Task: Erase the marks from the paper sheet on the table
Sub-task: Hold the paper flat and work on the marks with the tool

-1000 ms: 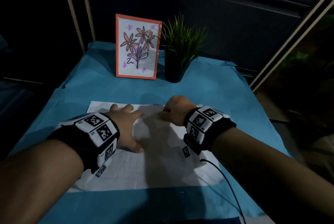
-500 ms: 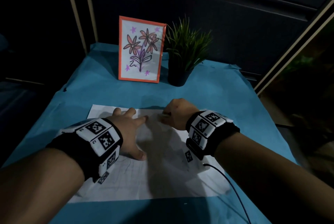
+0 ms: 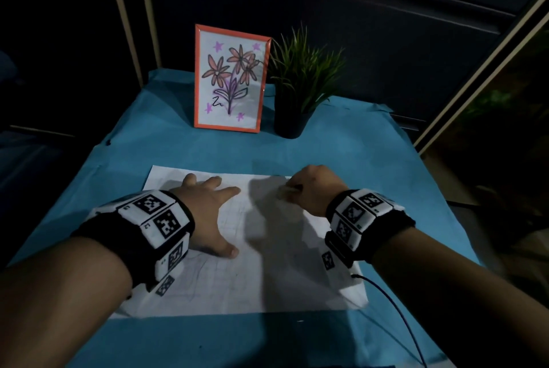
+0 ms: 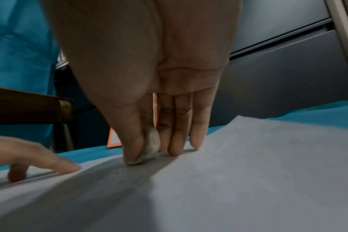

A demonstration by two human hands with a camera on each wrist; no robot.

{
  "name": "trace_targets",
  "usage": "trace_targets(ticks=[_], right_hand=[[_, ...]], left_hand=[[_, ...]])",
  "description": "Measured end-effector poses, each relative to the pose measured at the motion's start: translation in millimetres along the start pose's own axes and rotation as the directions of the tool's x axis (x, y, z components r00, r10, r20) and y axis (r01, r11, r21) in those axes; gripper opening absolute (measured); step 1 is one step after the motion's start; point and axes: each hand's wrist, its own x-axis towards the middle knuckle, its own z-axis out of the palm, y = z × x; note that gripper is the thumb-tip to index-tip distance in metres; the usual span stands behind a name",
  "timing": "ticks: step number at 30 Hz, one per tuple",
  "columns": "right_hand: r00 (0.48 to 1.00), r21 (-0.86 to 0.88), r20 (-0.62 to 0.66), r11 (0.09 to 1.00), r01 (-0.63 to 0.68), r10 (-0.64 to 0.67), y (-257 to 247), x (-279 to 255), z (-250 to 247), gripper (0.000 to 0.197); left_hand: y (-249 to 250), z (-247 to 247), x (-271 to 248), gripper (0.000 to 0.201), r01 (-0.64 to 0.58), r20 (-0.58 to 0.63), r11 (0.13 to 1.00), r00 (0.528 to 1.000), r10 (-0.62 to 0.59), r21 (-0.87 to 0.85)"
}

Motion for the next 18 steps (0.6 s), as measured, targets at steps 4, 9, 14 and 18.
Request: trace_targets(ticks=[4, 9, 14, 18], right_hand=[[0.999, -0.014, 0.023, 0.999, 0.031, -0.031, -5.3, -8.1, 5.6, 0.029], [1.0, -0.052, 0.014, 0.998, 0.026, -0.026, -7.1, -16.8, 6.4, 0.027], [1.0, -0.063, -0.006, 0.998, 0.014, -0.014, -8.3, -15.4, 5.0, 0.027], [0.993, -0.068, 0.077, 0.993, 0.1, -0.094, -13.2, -31.7, 15.3, 0.024]], left_hand=[[2.9, 1.5, -1.6, 0.119, 0.013, 0.008, 1.0, 1.0, -0.013, 0.003], [4.2, -0.1, -2.3, 0.119, 0.021, 0.009, 1.0, 1.0, -0.021, 0.013], [4.4, -1.3, -0.1, 0.12, 0.029, 0.021, 0.999, 0.999, -0.029, 0.034], [2.5, -0.9, 2.7, 0.122, 0.02, 0.02, 0.999, 1.0, -0.021, 0.046]])
